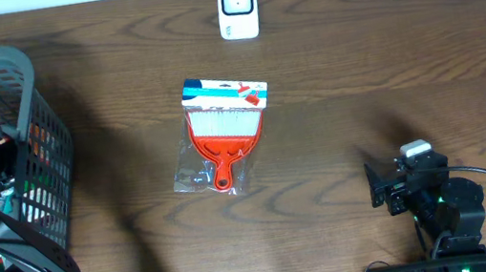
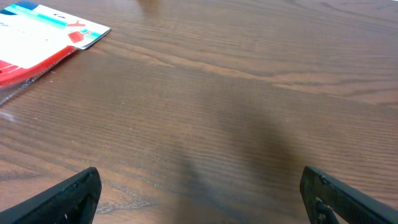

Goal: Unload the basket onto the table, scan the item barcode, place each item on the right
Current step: 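Move the left gripper back into the basket above the green-lidded jar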

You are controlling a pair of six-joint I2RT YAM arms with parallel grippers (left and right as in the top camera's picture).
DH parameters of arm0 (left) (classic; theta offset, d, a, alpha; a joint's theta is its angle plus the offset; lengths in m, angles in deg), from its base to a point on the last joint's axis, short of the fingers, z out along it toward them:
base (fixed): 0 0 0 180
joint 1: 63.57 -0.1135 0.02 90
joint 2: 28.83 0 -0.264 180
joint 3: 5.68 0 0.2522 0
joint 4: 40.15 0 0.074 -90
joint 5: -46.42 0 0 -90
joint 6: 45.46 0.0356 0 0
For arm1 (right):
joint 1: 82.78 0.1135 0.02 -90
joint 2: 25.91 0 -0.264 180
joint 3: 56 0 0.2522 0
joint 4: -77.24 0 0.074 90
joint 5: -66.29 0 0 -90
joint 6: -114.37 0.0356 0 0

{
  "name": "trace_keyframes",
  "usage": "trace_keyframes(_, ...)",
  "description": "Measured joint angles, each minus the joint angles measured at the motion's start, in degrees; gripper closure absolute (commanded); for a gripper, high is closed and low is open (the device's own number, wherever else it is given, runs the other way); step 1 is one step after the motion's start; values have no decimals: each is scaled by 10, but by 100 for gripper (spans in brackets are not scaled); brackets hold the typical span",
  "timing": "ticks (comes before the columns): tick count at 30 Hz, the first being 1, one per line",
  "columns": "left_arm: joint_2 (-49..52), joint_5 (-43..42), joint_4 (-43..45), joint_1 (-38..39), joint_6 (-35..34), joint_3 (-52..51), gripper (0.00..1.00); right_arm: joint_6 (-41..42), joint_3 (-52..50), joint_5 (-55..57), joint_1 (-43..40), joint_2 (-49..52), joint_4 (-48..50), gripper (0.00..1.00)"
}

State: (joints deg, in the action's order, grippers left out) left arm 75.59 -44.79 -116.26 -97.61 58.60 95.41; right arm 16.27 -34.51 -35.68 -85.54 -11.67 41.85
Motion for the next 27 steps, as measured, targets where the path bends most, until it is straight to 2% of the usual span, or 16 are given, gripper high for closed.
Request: trace_keyframes(27,93,-2,33,0,25,-19,20,0,0,5,0,0,0,1)
